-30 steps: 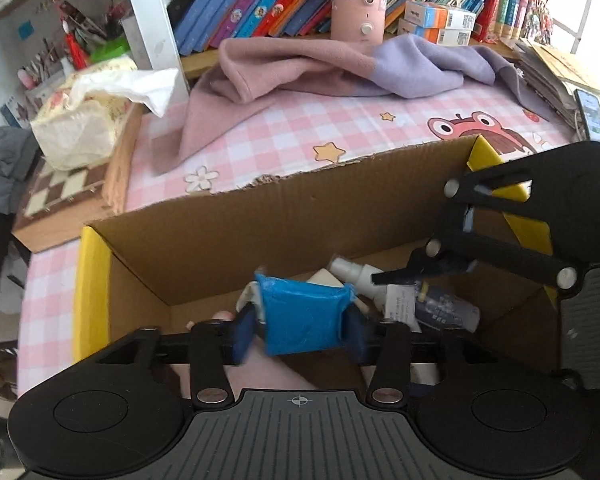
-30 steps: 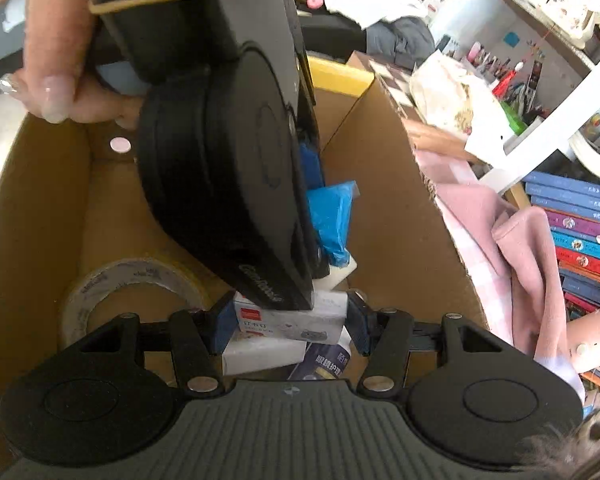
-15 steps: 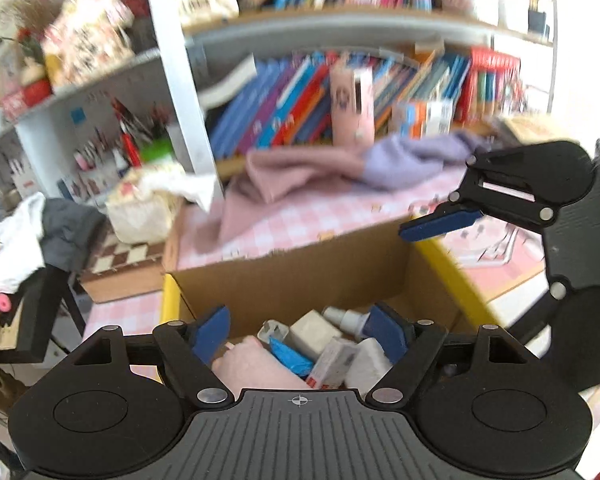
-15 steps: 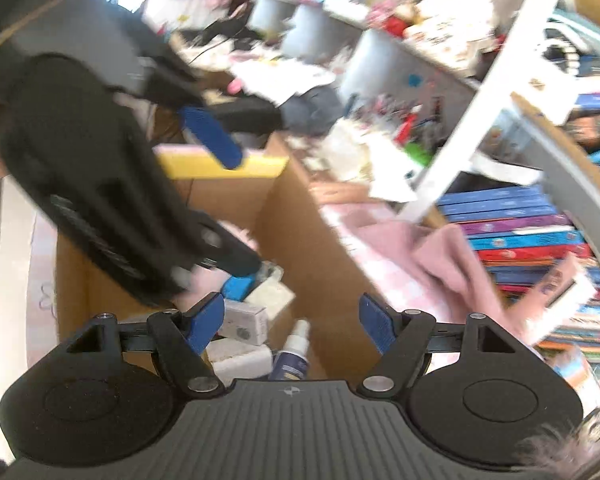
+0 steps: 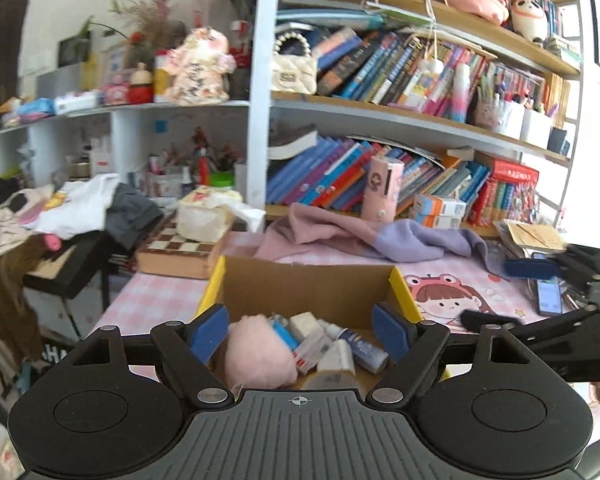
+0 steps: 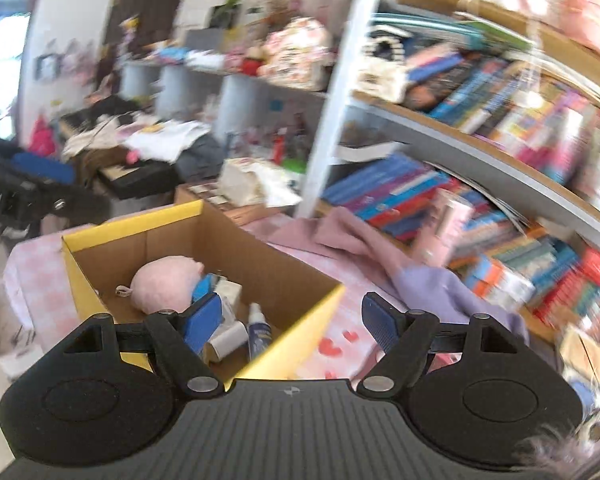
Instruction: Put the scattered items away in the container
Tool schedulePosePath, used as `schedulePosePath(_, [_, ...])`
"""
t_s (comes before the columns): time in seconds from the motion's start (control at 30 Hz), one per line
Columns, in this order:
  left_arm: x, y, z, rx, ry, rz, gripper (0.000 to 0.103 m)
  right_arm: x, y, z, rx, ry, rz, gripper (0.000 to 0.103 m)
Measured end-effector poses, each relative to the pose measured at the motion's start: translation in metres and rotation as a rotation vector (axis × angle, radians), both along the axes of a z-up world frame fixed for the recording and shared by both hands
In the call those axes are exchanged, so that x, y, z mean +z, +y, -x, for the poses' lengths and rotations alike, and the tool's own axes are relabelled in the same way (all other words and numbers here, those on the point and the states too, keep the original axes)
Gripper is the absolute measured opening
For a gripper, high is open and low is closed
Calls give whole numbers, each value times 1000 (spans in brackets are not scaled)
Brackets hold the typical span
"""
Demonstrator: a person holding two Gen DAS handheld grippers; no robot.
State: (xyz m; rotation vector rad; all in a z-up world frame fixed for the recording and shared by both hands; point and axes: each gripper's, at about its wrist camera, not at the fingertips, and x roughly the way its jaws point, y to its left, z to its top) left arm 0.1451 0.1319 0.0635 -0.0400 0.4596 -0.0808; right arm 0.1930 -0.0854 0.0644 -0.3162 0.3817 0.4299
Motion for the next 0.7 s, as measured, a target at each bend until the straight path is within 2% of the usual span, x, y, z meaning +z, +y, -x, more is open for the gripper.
schedulePosePath(0.13, [-3,-5,32,39,-13,-21,85,-1,-13,36,-116,-11,-70,79])
schedulePosePath(0.3, [-8,-16,69,47,-13,-57,89,-4,-25,83,-245,-31,-101,81])
schedulePosePath(0.57, [-19,-34,108,49,-3,-104,91,-18,-41,136,-323,33,-134,81])
schedulePosePath(0.7, [-26,-43,116,68,16,-92,92,-24,-49,157,-367,45,-136,82])
